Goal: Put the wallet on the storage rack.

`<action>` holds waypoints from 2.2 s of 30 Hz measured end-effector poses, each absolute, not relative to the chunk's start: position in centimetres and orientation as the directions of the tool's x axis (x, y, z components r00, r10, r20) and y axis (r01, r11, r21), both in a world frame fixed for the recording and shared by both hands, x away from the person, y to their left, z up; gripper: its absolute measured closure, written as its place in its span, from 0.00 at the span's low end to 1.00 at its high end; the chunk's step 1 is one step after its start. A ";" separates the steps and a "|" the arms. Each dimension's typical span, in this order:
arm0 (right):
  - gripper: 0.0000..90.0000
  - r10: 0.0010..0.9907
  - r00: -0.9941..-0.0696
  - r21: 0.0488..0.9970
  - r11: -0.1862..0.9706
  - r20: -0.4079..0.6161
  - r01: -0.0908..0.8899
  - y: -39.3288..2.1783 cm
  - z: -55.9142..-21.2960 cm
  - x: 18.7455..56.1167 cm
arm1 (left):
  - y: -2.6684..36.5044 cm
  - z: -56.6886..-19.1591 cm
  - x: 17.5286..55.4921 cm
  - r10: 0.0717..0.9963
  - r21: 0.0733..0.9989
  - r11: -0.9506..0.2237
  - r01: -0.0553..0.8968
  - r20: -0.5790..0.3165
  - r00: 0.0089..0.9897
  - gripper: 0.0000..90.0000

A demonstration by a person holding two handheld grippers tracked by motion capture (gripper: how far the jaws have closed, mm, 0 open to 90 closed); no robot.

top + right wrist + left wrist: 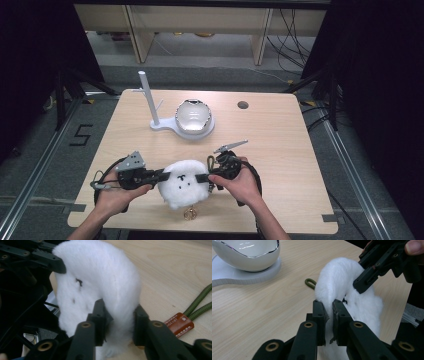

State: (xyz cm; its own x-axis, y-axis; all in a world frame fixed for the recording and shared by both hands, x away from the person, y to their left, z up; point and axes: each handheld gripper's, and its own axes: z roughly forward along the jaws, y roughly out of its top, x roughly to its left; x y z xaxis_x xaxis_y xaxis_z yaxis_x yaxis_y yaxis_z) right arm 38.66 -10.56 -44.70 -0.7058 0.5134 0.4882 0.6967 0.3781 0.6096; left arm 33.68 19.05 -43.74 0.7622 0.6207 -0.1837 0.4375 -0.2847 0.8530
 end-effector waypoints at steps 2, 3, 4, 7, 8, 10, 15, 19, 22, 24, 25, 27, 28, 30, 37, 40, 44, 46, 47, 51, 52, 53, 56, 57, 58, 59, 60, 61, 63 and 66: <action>0.84 0.501 -0.711 0.616 0.376 0.494 0.693 -10.6 -44.5 38.6 | 19.1 -43.8 33.8 0.618 0.861 -0.273 0.429 -0.185 0.764 0.90; 0.85 0.497 -0.716 0.621 0.377 0.491 0.688 -10.6 -44.3 38.6 | 19.1 -43.8 33.8 0.619 0.865 -0.267 0.425 -0.184 0.764 0.89; 0.85 0.497 -0.716 0.621 0.377 0.491 0.688 -10.6 -44.3 38.6 | 19.1 -43.8 33.8 0.619 0.865 -0.267 0.425 -0.184 0.764 0.88; 0.87 0.504 -0.735 0.662 0.361 0.453 0.657 -10.7 -43.6 38.7 | 19.3 -43.9 34.1 0.621 0.884 -0.247 0.397 -0.170 0.765 0.80; 0.87 0.504 -0.735 0.662 0.361 0.453 0.657 -10.7 -43.6 38.7 | 19.3 -43.9 34.1 0.625 0.887 -0.245 0.391 -0.164 0.763 0.80; 0.88 0.513 -0.751 0.691 0.360 0.415 0.627 -10.8 -43.1 38.7 | 19.6 -43.9 34.2 0.644 0.898 -0.224 0.378 -0.155 0.749 0.67; 0.88 0.544 -0.744 0.714 0.334 0.387 0.615 -11.3 -42.2 39.2 | 20.8 -44.3 33.8 0.694 0.900 -0.209 0.382 -0.138 0.706 0.49; 0.88 0.557 -0.734 0.728 0.303 0.388 0.615 -11.9 -41.4 39.6 | 22.0 -45.3 33.5 0.733 0.897 -0.192 0.399 -0.139 0.665 0.43; 0.88 0.567 -0.730 0.744 0.280 0.383 0.607 -12.2 -40.7 39.9 | 22.7 -46.2 33.6 0.754 0.896 -0.188 0.403 -0.131 0.644 0.39; 0.88 0.568 -0.732 0.751 0.276 0.376 0.600 -12.4 -40.4 40.1 | 22.8 -46.4 33.5 0.765 0.895 -0.189 0.405 -0.124 0.631 0.39; 0.88 0.568 -0.732 0.751 0.276 0.376 0.600 -12.4 -40.4 40.1 | 23.0 -46.8 33.6 0.770 0.897 -0.180 0.405 -0.127 0.625 0.39; 0.88 0.560 -0.737 0.766 0.257 0.379 0.589 -12.6 -39.9 40.6 | 23.2 -47.5 33.8 0.781 0.897 -0.171 0.408 -0.128 0.611 0.38; 0.88 0.560 -0.737 0.766 0.257 0.379 0.589 -12.6 -39.9 40.6 | 23.2 -47.5 33.8 0.781 0.897 -0.171 0.408 -0.128 0.611 0.38; 0.88 0.568 -0.733 0.775 0.241 0.375 0.584 -12.8 -39.4 40.9 | 23.2 -48.3 34.0 0.793 0.897 -0.171 0.407 -0.120 0.597 0.38; 0.88 0.587 -0.728 0.785 0.236 0.355 0.573 -13.1 -38.5 41.6 | 23.0 -49.8 34.4 0.801 0.898 -0.150 0.413 -0.135 0.583 0.38; 0.88 0.585 -0.728 0.790 0.227 0.357 0.569 -13.2 -38.2 42.0 | 22.9 -50.2 34.4 0.804 0.895 -0.151 0.419 -0.136 0.579 0.38; 0.88 0.580 -0.738 0.803 0.224 0.346 0.553 -13.3 -38.1 42.4 | 22.8 -50.3 34.4 0.806 0.894 -0.157 0.420 -0.130 0.577 0.38; 0.88 0.587 -0.735 0.809 0.214 0.341 0.547 -13.4 -37.8 42.7 | 22.8 -50.3 34.4 0.806 0.898 -0.155 0.412 -0.126 0.578 0.38; 0.88 0.597 -0.721 0.802 0.204 0.353 0.562 -13.4 -37.8 42.7 | 22.9 -50.3 34.4 0.804 0.898 -0.154 0.411 -0.128 0.580 0.38; 0.88 0.601 -0.728 0.822 0.198 0.329 0.534 -13.5 -37.6 43.1 | 22.9 -50.4 34.4 0.808 0.901 -0.145 0.409 -0.131 0.575 0.38; 0.88 0.601 -0.736 0.829 0.208 0.311 0.520 -13.5 -37.5 43.3 | 22.9 -50.4 34.4 0.808 0.901 -0.144 0.408 -0.131 0.574 0.38; 0.88 0.603 -0.734 0.831 0.199 0.313 0.519 -13.5 -37.4 43.4 | 23.0 -50.3 34.3 0.814 0.896 -0.154 0.416 -0.123 0.567 0.38; 0.88 0.609 -0.729 0.835 0.189 0.313 0.516 -13.5 -37.1 43.7 | 23.0 -50.5 34.4 0.811 0.898 -0.148 0.414 -0.130 0.571 0.38; 0.88 0.607 -0.735 0.844 0.188 0.301 0.501 -13.6 -36.9 43.9 | 23.0 -50.5 34.4 0.811 0.897 -0.148 0.416 -0.130 0.570 0.38; 0.88 0.617 -0.724 0.839 0.183 0.308 0.513 -13.6 -36.7 43.8 | 23.0 -50.5 34.4 0.811 0.897 -0.148 0.416 -0.131 0.570 0.38; 0.88 0.613 -0.729 0.846 0.179 0.303 0.502 -13.6 -36.6 44.0 | 23.0 -50.6 34.4 0.811 0.897 -0.146 0.416 -0.132 0.569 0.38; 0.88 0.616 -0.730 0.846 0.187 0.294 0.499 -13.7 -36.5 44.2 | 23.0 -50.6 34.4 0.813 0.895 -0.149 0.419 -0.130 0.567 0.38; 0.88 0.611 -0.736 0.856 0.179 0.289 0.485 -13.7 -36.4 44.4 | 23.0 -50.6 34.4 0.813 0.895 -0.149 0.420 -0.131 0.567 0.38; 0.88 0.617 -0.725 0.851 0.164 0.306 0.499 -13.7 -36.1 44.5 | 23.1 -50.6 34.5 0.809 0.897 -0.143 0.417 -0.137 0.572 0.38; 0.88 0.621 -0.724 0.856 0.157 0.302 0.492 -13.7 -35.7 44.8 | 23.1 -50.7 34.5 0.809 0.898 -0.141 0.418 -0.139 0.571 0.38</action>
